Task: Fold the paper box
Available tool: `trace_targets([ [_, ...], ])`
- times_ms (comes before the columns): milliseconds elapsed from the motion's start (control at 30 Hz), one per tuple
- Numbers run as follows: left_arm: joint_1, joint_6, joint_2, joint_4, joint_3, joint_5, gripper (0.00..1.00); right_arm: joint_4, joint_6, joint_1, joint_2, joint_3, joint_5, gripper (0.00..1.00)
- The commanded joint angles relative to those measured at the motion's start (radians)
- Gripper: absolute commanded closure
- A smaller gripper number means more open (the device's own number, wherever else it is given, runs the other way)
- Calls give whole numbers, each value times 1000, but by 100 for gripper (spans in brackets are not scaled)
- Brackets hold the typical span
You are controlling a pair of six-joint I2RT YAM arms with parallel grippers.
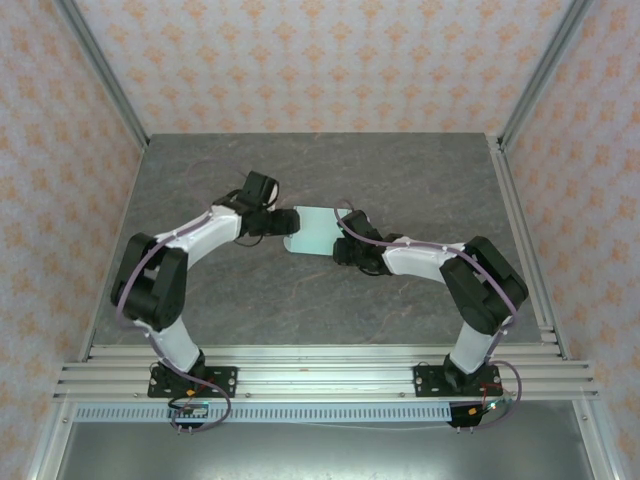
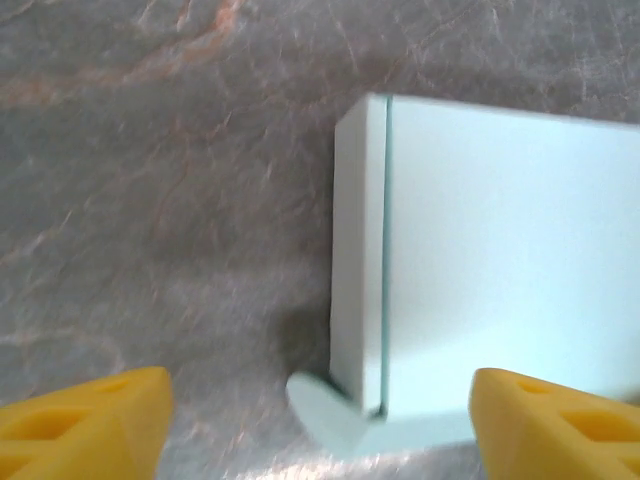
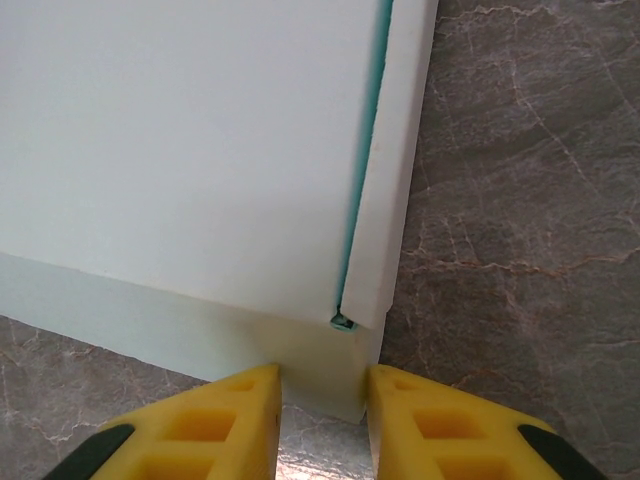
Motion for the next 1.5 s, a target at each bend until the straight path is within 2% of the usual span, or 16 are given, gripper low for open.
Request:
trace_targets([
  [0,-2,6,-76,72,-120,25,13,-36,-1,-1,-16,14,3,71],
  [200,-2,66,-142,295,-273,140,0,-43,-6,-1,-13,28,-3,71],
  [400,-2,108,-92,442,-295,219,0,-50,-10,-1,-6,39,-3,71],
  [567,-9,122,-37,451,-270,238,0,-53,-10,-1,0,46,-3,71],
  [933,-50,131,6,398,-226,191,0,-60,-14,-1,11,59,1,71],
  [1133,-69,154,13,361,-200,169,8,-57,-16,-2,19,57,3,71],
  [1467,-73,166,25,302,-180,126,8,-48,-14,-2,25,62,-8,71],
])
